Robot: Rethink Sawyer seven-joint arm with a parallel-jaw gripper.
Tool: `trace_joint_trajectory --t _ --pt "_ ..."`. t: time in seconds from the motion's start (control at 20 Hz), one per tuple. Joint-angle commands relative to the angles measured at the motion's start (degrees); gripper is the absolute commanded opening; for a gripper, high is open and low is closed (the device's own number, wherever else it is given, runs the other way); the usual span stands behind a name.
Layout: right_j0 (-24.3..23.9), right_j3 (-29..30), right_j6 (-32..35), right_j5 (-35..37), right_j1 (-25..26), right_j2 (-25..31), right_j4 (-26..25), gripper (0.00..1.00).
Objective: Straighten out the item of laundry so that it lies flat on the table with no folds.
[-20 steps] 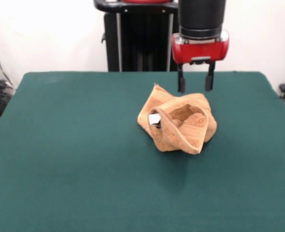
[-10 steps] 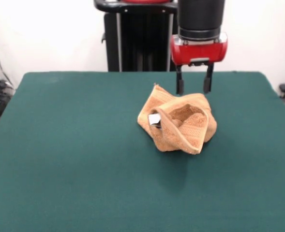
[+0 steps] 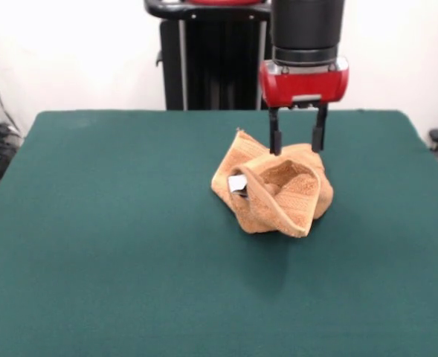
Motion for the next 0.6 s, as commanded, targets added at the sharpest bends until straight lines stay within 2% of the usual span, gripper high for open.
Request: trace_joint_trajectory --t 0.05,0.25,0.6 --pt "0.3 3.4 4.1 -6.0 5.7 1.5 -3.6 1.00" --pt "0.3 3.7 4.5 -9.3 8.4 1.3 -4.0 1.00" --pt "1.3 3.7 4.9 -8.5 7.2 0.6 -3.6 1.00"
